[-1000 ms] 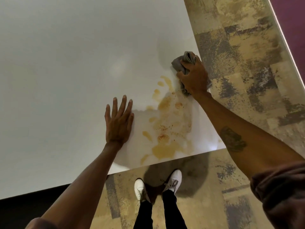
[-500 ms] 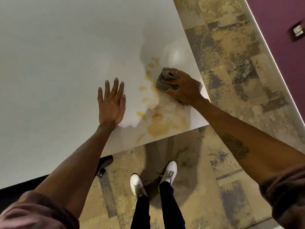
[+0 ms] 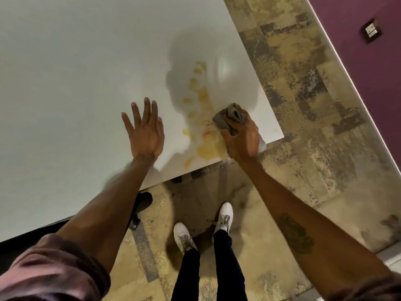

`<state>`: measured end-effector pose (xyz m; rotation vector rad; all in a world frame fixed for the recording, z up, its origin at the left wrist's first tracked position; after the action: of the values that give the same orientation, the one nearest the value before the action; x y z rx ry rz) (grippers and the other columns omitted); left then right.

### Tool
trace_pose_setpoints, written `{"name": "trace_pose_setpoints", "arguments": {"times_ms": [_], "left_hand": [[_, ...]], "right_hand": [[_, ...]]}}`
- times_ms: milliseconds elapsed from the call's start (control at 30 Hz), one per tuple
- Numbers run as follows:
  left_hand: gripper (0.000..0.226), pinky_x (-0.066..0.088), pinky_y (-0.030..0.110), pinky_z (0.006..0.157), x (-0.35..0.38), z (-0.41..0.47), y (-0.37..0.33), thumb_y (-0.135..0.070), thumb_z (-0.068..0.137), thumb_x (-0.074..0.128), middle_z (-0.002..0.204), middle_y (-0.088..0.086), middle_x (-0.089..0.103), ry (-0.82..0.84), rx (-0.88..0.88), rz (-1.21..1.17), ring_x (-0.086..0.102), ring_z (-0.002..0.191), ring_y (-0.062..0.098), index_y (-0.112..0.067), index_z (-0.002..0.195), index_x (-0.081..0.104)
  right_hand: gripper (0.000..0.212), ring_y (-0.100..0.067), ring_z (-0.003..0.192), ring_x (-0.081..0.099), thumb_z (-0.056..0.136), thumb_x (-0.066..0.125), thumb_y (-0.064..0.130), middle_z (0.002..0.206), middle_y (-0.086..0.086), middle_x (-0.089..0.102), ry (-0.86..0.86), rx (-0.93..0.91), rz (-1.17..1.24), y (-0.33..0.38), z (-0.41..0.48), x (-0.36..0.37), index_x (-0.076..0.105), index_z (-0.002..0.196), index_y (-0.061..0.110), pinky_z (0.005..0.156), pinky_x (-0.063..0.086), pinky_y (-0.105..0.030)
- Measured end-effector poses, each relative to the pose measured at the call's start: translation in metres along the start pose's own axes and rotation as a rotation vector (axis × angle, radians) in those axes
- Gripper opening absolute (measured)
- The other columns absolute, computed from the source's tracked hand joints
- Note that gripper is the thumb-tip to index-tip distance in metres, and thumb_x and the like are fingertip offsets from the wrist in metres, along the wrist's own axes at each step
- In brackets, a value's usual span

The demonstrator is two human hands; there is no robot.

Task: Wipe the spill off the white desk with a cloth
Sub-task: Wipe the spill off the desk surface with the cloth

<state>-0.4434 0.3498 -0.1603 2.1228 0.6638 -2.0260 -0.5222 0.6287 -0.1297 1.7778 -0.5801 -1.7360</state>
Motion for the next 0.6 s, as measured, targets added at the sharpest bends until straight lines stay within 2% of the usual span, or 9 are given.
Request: {"name": "trace_pose_setpoints", "arguments": {"times_ms": [100,200,267,333,433,533,600], "left_hand": [[0.057,0.003,0.066,0.123,0.001,0.002,0.0,-0.04,0.11,0.009,0.171,0.0,0.011,0.015,-0.013,0.022,0.003,0.158,0.037,-0.021,0.163,0.011],[0.058,0.003,0.068,0.122,0.004,0.005,0.002,-0.043,0.109,0.011,0.172,-0.001,0.005,0.019,-0.028,0.013,-0.001,0.158,0.036,-0.024,0.163,0.007],[0.058,0.003,0.068,0.122,0.006,0.007,0.003,-0.043,0.109,0.014,0.172,-0.002,0.002,0.022,-0.028,-0.004,-0.003,0.158,0.035,-0.025,0.163,0.006],[0.058,0.002,0.067,0.123,0.007,0.008,0.004,-0.043,0.109,0.016,0.172,-0.002,0.0,0.022,-0.027,-0.012,-0.004,0.158,0.033,-0.026,0.164,0.004],[0.058,0.004,0.065,0.124,0.006,0.008,0.004,-0.042,0.109,0.016,0.172,-0.002,0.002,0.013,-0.02,0.009,-0.003,0.159,0.032,-0.025,0.164,0.006],[0.055,0.012,0.065,0.122,0.005,0.007,0.005,-0.038,0.111,0.019,0.171,0.003,0.012,-0.024,-0.003,0.06,0.007,0.158,0.035,-0.02,0.163,0.016],[0.053,0.015,0.065,0.121,0.005,0.007,0.006,-0.037,0.112,0.02,0.17,0.004,0.017,-0.042,0.002,0.069,0.012,0.157,0.036,-0.019,0.162,0.021]], "right_hand": [[0.046,-0.034,0.111,0.061,0.081,0.064,0.025,0.127,-0.012,0.062,-0.247,0.085,-0.041,0.019,-0.012,0.006,0.058,0.126,0.02,0.095,0.052,-0.049],[0.037,-0.041,0.12,0.058,0.088,0.057,0.026,0.136,-0.02,0.058,-0.439,0.262,-0.074,0.035,-0.013,0.016,0.064,0.122,0.017,0.096,0.05,-0.058],[0.039,-0.041,0.126,0.053,0.086,0.05,0.025,0.142,-0.021,0.054,-0.471,0.375,-0.107,0.04,-0.003,0.026,0.071,0.117,0.013,0.1,0.047,-0.055],[0.041,-0.041,0.127,0.05,0.08,0.051,0.019,0.143,-0.022,0.052,-0.491,0.429,-0.114,0.047,0.012,0.033,0.073,0.113,0.01,0.1,0.045,-0.055],[0.044,-0.044,0.125,0.052,0.078,0.046,0.02,0.14,-0.025,0.053,-0.524,0.404,-0.117,0.058,0.04,0.038,0.074,0.11,0.007,0.098,0.046,-0.057],[0.049,-0.044,0.127,0.05,0.082,0.039,0.025,0.142,-0.027,0.051,-0.5,0.38,-0.09,0.063,0.07,0.044,0.075,0.11,0.007,0.101,0.044,-0.056],[0.046,-0.045,0.128,0.049,0.083,0.042,0.022,0.143,-0.027,0.05,-0.465,0.366,-0.076,0.066,0.09,0.049,0.074,0.111,0.006,0.102,0.042,-0.057]]}}
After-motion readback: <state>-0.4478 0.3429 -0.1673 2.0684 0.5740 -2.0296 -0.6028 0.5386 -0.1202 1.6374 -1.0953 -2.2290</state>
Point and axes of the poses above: each hand's wrist, its own z-axis towards the middle knuckle, its own x-axis out of the palm, y = z × x, the point moved 7 cm from there along z, towards the middle knuckle
